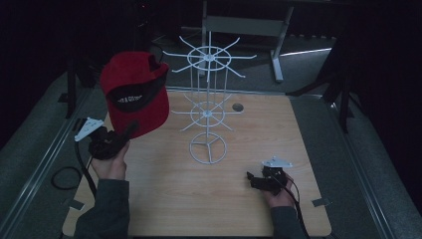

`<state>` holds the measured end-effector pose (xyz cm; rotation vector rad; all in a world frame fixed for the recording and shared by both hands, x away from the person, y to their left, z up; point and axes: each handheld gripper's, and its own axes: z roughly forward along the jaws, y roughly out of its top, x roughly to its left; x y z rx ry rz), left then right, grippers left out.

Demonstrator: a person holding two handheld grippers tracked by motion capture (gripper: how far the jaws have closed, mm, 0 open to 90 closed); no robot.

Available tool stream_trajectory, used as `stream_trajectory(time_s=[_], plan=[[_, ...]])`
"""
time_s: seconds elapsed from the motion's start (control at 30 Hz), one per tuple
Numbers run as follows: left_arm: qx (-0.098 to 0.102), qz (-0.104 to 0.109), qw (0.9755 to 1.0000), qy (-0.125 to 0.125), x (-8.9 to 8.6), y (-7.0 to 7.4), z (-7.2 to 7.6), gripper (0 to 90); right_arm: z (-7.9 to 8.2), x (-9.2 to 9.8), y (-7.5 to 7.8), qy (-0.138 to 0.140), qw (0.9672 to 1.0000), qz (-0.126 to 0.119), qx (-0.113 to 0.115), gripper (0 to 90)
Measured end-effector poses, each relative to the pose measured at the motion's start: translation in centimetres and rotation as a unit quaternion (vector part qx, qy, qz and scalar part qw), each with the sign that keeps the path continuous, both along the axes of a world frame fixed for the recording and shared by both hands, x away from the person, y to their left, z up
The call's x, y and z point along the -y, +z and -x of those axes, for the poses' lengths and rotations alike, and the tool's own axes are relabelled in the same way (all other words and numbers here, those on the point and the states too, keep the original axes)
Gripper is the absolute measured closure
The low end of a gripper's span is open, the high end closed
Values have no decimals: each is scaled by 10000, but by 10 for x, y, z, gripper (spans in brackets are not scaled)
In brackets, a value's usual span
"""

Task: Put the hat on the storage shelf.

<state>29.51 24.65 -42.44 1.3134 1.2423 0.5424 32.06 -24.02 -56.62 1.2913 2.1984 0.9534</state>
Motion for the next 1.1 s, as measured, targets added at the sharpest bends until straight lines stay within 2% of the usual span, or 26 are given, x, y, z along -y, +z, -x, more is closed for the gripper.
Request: stream_trajectory(time_s=[1.1], plan=[[438, 100, 9990, -38, -4, 30, 8, 850, 0, 0, 0, -6, 10000, -5, -3, 225]])
